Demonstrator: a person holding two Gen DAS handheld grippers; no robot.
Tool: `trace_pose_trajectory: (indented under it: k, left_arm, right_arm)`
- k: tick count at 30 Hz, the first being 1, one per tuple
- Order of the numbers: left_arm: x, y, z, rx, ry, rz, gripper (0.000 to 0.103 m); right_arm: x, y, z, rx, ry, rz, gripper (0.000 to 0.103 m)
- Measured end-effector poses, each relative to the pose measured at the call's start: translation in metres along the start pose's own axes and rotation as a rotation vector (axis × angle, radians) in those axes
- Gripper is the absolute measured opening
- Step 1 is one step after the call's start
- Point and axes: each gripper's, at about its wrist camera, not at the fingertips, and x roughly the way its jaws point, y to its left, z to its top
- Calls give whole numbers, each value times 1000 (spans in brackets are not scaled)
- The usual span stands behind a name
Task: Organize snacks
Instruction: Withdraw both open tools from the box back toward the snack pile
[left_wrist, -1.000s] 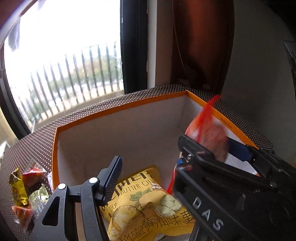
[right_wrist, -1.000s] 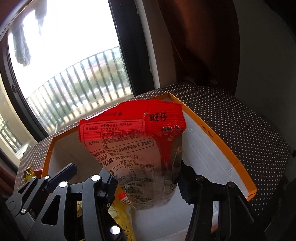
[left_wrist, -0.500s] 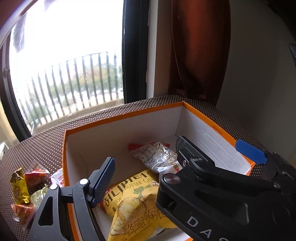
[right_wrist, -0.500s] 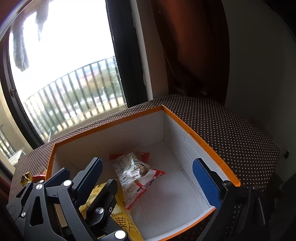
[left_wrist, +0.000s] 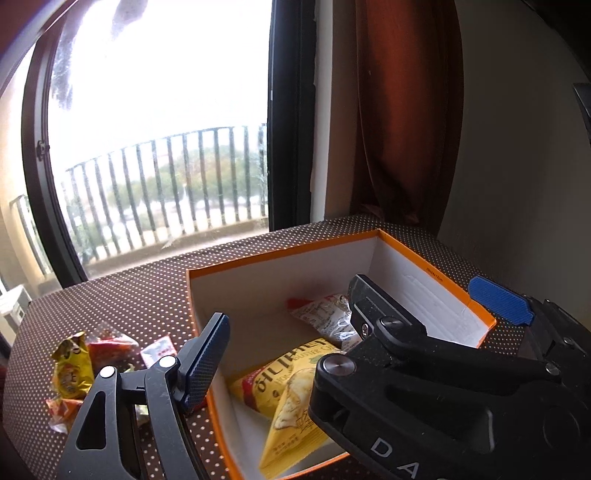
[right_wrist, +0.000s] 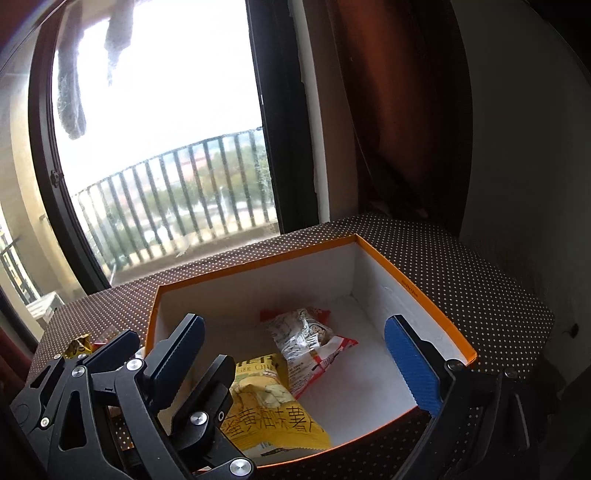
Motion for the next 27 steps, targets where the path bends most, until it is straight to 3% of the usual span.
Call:
trace_pose_trajectory:
  k: [18,27]
  left_arm:
    - [-65,47,-21,-50,-113,119,81]
    - [-76,78,-51,-109,-95,159,82]
  right_arm:
    - [-55,62,-12,-54,-107,108,99]
    - [-57,95,-35,-86,-109,183,99]
